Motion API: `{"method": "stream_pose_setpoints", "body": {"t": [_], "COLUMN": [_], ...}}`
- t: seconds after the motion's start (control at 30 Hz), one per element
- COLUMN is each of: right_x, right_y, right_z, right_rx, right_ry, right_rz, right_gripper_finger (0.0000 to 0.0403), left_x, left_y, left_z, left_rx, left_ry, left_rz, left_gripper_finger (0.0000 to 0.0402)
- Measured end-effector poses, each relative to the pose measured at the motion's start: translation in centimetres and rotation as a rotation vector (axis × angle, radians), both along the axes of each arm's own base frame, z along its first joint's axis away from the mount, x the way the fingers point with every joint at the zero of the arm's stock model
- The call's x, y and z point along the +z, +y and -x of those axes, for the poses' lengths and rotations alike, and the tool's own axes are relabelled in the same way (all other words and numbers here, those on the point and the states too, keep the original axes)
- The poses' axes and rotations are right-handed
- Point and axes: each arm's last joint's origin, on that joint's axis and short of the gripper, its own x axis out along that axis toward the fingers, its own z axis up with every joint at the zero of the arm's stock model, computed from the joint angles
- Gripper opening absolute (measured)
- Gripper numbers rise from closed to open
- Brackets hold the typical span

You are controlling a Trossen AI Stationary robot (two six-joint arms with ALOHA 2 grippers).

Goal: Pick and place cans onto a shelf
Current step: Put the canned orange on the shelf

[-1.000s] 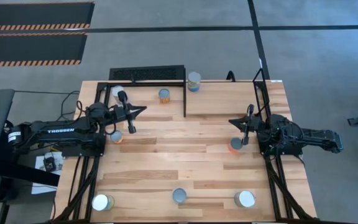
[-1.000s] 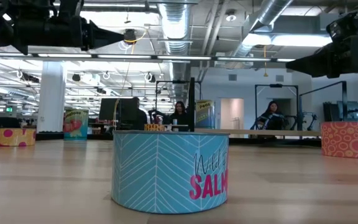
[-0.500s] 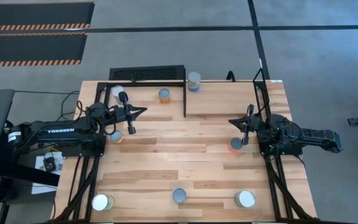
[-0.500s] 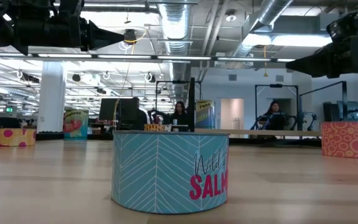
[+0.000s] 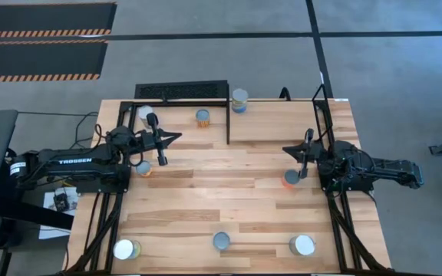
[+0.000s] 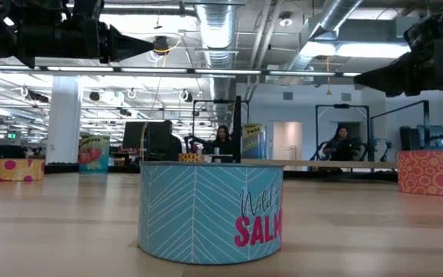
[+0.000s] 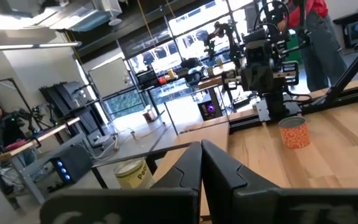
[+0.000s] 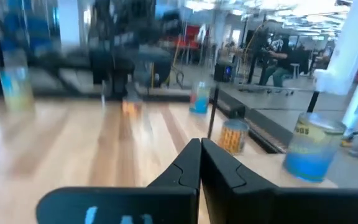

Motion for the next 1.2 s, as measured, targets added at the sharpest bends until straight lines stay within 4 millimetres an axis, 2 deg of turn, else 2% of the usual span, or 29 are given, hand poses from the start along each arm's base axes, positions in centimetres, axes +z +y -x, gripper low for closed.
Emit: {"method": "stream_pose_setpoints", "body": {"t": [0.13,0.23,0.4,0.53,0.77,1.0,1.1,1.2], "right_x": [1.9,3.1,4.5,5.3,5.8,5.1,4.3,3.4], "right_y": [0.0,0.2,0.5,1.2,4.5,8.2,9.0,9.5], "right_z": [0.3,0.3,-0.8,-2.4,-5.1,-5.3,-5.4,-5.8], "right_rx": [0.002,0.052,0.044,0.02,-0.031,-0.121,-0.156,-0.183], "right_ry": [-0.2,-0.205,-0.026,0.192,0.604,0.941,1.057,1.128], "right_rz": [0.009,0.001,-0.141,-0.262,-0.422,-0.524,-0.521,-0.498], "right_gripper_finger": [0.0033,0.0015,0.0007,0.0005,0.0003,0.0002,0.0007,0.0031], "left_x": [0.0,-0.1,-0.1,-0.2,-0.3,-0.4,-0.6,-0.8], "left_y": [0.0,0.0,0.0,0.0,0.0,-0.1,-0.2,-0.1], "left_z": [0.0,0.0,0.0,-0.1,-0.1,-0.1,-0.1,-0.1], "left_rx": [-0.003,-0.009,-0.027,-0.027,-0.026,-0.072,-0.077,-0.074], "left_ry": [-0.005,-0.005,-0.01,-0.003,0.012,0.017,0.035,0.05], "left_rz": [0.024,0.06,0.08,0.087,0.095,0.127,0.134,0.141], "left_gripper_finger": [0.0,0.0,0.0,0.0,0.0,0.0,0.0,0.0]}}
